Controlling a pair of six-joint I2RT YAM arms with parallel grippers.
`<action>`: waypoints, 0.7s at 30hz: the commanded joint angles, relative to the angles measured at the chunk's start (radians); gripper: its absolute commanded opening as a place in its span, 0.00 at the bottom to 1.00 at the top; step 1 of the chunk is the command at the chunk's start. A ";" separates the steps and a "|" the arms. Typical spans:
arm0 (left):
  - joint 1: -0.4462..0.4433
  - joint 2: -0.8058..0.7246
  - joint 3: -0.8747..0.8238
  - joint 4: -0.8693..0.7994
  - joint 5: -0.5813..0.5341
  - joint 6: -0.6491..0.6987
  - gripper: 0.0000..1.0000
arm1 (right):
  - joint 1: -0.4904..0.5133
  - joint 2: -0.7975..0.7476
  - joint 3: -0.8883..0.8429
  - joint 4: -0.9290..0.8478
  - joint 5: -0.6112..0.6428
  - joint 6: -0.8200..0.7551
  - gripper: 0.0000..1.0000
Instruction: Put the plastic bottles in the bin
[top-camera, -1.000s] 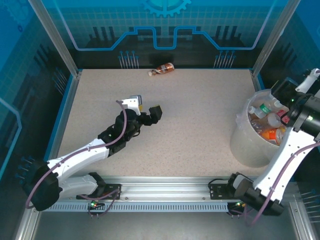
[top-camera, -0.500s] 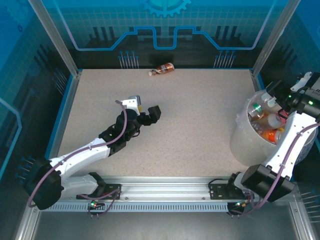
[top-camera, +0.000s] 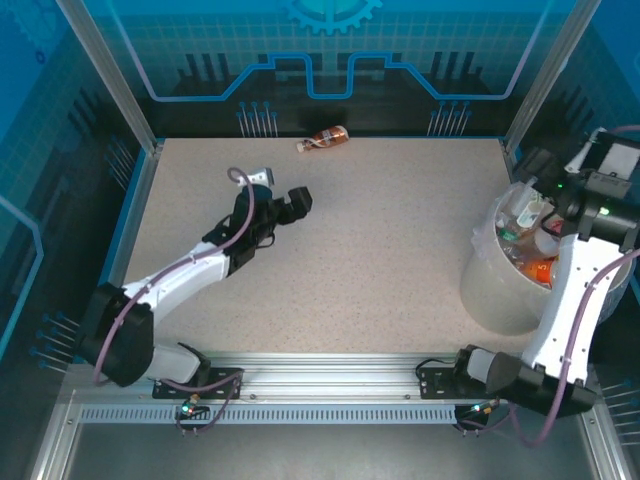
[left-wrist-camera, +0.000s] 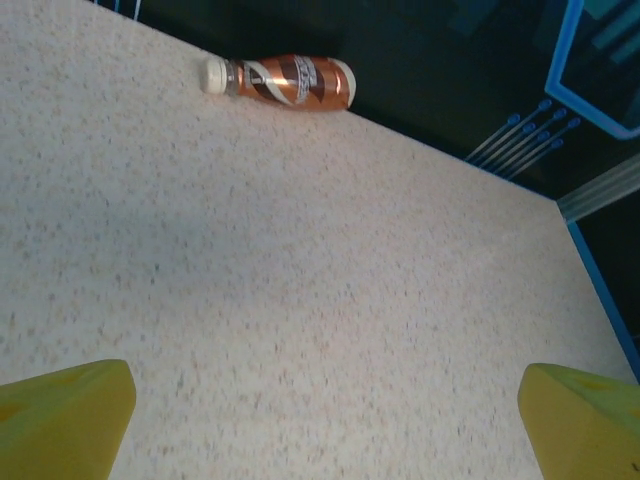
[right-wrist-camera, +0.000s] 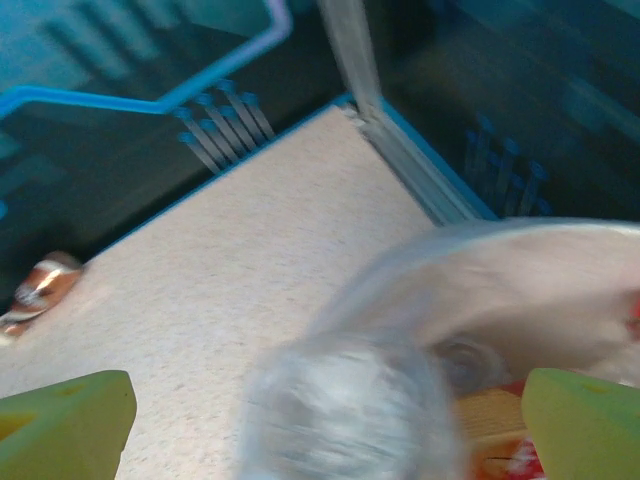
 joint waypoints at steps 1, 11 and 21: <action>0.048 0.091 0.120 -0.070 0.072 0.034 0.99 | 0.184 -0.049 0.044 0.010 0.185 -0.007 1.00; 0.131 0.513 0.568 -0.142 0.192 0.168 0.99 | 0.720 0.043 -0.045 0.316 -0.039 -0.127 1.00; 0.204 0.958 1.069 -0.056 0.354 0.297 0.99 | 0.893 0.197 -0.133 0.548 -0.015 -0.064 1.00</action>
